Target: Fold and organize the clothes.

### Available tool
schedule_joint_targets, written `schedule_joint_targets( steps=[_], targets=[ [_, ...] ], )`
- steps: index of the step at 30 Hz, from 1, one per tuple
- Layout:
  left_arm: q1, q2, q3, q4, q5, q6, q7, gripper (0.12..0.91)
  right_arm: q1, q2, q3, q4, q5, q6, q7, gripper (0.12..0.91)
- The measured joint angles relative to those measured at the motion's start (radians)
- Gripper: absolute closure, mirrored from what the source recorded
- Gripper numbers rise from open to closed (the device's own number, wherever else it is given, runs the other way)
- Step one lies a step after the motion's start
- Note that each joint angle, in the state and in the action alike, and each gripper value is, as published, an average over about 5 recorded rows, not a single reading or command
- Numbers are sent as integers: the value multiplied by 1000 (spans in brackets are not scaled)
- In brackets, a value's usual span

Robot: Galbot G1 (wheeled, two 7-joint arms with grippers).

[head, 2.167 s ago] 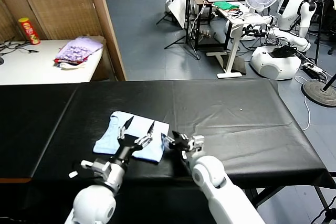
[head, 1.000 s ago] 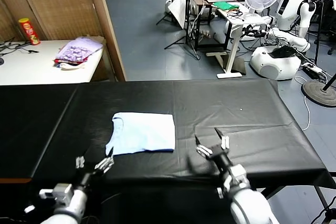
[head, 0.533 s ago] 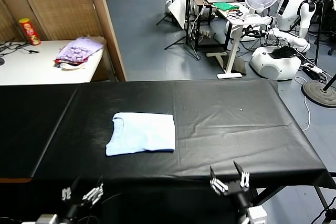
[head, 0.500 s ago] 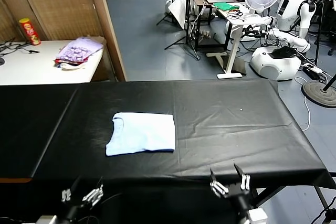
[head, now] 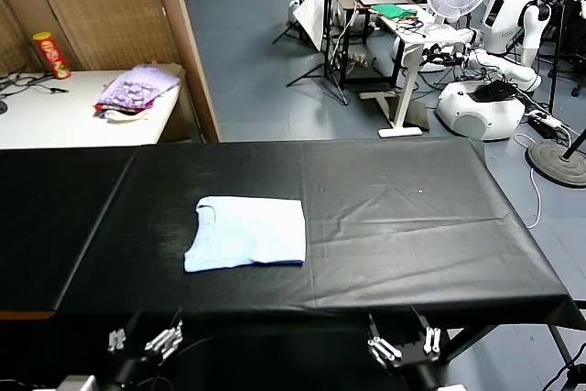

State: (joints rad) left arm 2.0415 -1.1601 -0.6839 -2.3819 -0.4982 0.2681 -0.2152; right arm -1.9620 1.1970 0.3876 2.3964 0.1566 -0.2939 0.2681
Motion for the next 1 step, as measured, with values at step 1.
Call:
schedule_joint_targets(
  steps=[1],
  targets=[
    [0, 0, 0, 0, 0, 0, 0, 232, -1, 0, 0, 0, 0, 0, 0, 227]
  ],
)
